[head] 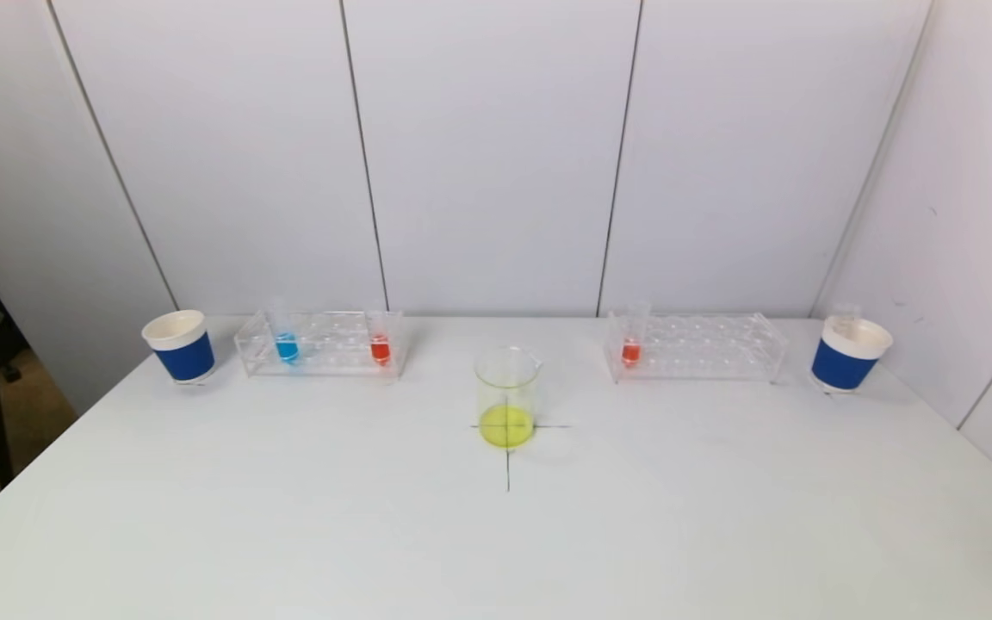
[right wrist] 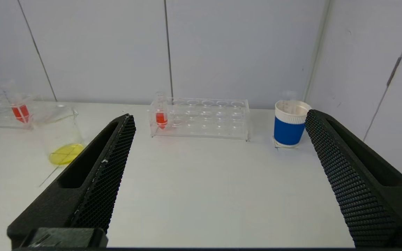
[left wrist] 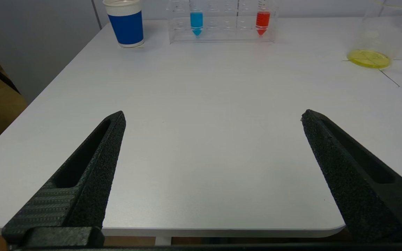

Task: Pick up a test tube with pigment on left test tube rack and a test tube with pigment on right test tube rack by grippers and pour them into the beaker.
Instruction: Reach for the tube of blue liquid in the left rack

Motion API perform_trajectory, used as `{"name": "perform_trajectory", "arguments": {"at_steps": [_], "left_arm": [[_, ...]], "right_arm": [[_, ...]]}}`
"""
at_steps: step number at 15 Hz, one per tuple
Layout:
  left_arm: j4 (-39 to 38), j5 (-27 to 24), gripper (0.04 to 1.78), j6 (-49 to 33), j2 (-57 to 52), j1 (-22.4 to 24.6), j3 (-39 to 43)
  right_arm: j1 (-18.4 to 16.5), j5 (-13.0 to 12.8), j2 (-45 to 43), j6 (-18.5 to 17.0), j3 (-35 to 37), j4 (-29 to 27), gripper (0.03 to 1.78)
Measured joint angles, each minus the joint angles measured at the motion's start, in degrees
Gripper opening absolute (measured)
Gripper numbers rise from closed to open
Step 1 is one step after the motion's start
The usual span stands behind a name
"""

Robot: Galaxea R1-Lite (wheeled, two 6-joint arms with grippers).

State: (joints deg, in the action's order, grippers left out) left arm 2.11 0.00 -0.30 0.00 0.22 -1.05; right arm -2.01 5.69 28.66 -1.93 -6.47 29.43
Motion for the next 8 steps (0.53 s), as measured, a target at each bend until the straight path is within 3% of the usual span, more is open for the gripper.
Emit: {"name": "perform_trajectory", "arguments": {"at_steps": [2,5,8], "left_arm": [[0.0,0.0,1.76,0.0,0.0,0.0,0.0],[0.0,0.0,1.76,0.0,0.0,-0.01,0.0],[0.0,0.02,1.76,-0.02,0.0,-0.01,0.0]], "right_arm": [[0.5,-0.07,-10.03,0.26,-1.13,-11.54,1.76],[1.33,-0.21,-21.66,1.19,-1.4,-23.17,1.76],[1.61,-1.07,-26.82,2.55,1.05,-23.53,1.76]]}}
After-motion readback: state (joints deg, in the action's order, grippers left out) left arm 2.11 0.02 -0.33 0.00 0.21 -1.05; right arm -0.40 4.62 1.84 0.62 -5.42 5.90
